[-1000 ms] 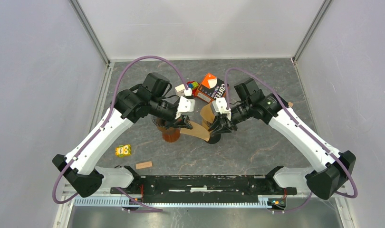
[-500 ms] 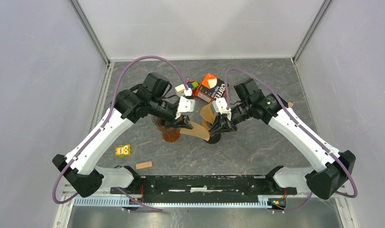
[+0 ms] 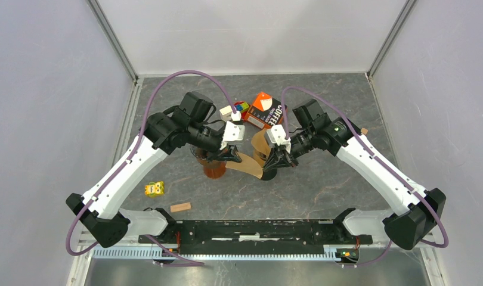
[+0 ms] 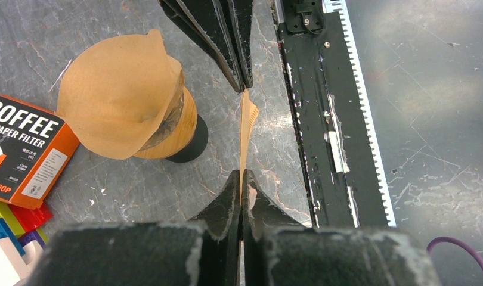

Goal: Place the coffee filter in the dripper
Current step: Adjust the coffee filter.

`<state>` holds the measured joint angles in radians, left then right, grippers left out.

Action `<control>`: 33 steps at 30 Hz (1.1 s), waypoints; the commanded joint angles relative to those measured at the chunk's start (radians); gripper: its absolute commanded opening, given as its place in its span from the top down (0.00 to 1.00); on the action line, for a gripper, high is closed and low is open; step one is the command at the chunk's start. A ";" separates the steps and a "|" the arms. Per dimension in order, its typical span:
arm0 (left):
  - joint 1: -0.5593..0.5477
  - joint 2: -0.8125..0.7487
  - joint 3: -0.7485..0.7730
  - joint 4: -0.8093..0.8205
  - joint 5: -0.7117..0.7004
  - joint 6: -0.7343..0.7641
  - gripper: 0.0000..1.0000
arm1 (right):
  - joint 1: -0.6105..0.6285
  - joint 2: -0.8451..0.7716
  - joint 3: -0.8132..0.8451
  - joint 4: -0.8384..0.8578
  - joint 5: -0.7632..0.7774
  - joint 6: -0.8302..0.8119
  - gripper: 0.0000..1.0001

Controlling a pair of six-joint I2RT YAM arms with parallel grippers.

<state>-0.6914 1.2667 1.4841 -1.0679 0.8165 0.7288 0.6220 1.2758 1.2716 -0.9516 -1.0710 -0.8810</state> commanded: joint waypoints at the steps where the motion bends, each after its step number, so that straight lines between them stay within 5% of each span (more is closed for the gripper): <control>1: 0.004 -0.008 -0.007 0.008 0.046 0.053 0.98 | 0.010 0.001 0.037 -0.010 -0.031 -0.022 0.93; 33: 0.004 -0.007 -0.019 0.096 -0.047 -0.095 0.98 | 0.013 -0.020 -0.001 0.078 0.015 0.072 0.96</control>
<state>-0.6914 1.2671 1.4647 -1.0302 0.7883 0.7067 0.6285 1.2770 1.2713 -0.9100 -1.0595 -0.8307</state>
